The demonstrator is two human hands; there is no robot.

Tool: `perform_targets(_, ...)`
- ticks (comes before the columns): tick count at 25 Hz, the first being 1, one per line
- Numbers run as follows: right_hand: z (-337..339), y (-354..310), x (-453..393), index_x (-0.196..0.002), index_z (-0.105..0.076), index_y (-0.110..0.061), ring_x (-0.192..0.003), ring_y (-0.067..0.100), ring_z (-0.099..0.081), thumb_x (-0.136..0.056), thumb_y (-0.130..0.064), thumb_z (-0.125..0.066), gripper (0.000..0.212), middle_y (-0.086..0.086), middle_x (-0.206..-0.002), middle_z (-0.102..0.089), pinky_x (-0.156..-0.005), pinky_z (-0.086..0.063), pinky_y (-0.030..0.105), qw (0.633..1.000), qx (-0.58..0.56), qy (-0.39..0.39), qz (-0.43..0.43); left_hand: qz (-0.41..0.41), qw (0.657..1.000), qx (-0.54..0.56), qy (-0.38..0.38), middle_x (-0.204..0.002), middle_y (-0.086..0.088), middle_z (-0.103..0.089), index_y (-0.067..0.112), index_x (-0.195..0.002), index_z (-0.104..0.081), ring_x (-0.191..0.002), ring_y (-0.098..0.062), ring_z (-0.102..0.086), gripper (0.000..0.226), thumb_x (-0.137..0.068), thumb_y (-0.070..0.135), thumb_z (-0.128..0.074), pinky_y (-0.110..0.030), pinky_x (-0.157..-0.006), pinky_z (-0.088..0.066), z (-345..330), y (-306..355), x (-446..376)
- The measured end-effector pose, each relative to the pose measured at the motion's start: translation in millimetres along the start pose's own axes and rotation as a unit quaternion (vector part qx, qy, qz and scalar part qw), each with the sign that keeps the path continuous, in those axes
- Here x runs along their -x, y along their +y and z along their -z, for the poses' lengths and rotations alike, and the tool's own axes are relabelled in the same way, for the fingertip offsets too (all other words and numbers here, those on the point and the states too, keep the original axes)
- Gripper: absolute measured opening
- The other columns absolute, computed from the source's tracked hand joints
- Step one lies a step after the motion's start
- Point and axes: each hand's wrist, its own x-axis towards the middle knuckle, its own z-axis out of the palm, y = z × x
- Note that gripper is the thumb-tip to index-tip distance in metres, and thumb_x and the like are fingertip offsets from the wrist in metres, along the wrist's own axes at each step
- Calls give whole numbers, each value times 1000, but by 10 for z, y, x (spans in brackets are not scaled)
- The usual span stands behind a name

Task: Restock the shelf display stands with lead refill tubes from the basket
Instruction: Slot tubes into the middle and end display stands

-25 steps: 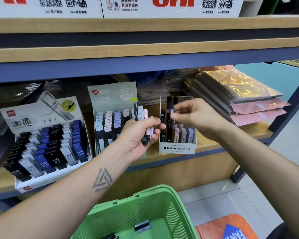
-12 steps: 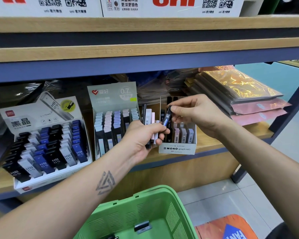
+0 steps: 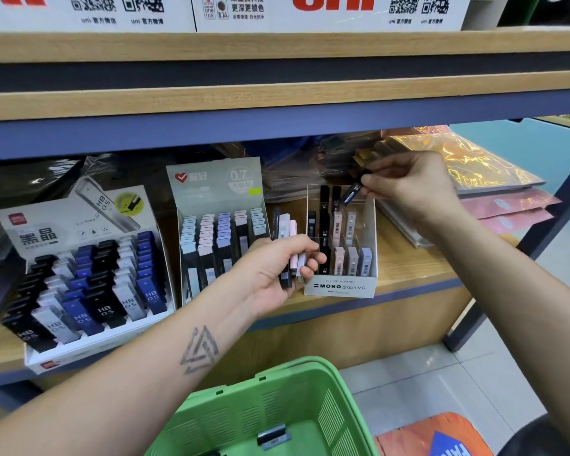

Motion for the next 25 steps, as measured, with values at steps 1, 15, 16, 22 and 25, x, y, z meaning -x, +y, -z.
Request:
perform_targets(1, -9, 26, -33, -98, -71, -5, -81, 27, -76, -84, 1, -78, 17, 18, -91, -75, -73, -62, 30, 999, 35, 16, 17, 0, 1000, 0, -1, -80, -22, -67, -2, -89, -61, -55, -15, -58, 6, -87, -4, -66, -17, -41, -45, 0, 1, -6)
perform_targets(15, -309, 244, -262, -108, -74, -10, -93, 20, -68, -88, -8, -75, 20, 7, -103, -74, -85, -57, 33, 935, 326, 35, 138, -19, 1000, -9, -6, -77, -20, -66, -7, -101, -62, -55, -15, -58, 16, -87, -5, -66, -16, -42, -45, -4, 41, -12)
perform_targets(16, -329, 270, -273, -107, -74, -10, -93, 21, -69, -88, -8, -75, 20, 8, -104, -74, -85, -58, 35, 930, 339, 30, 141, -20, 1000, -10, -6, -77, -20, -67, -7, -102, -61, -55, -15, -58, 16, -87, -4, -66, -16, -43, -45, 1, 44, -15)
perform_targets(22, -426, 350, -253, -116, -72, -8, -97, 23, -70, -91, -2, -68, 25, 11, -111, -73, -88, -59, 36, 914, 388, -2, 116, -9, 1000, -1, -26, -78, -20, -67, -6, -102, -61, -55, -14, -58, 15, -87, -4, -65, -16, -42, -45, -6, 54, -5)
perform_targets(25, -439, 321, -203, -118, -71, -13, -95, 26, -68, -90, 2, -64, 33, 9, -105, -72, -85, -58, 39, 896, 417, -6, 148, -1, 999, 19, -39, -79, -19, -67, -7, -106, -61, -58, -14, -59, 19, -88, -3, -62, -16, -44, -46, 19, 68, 10)
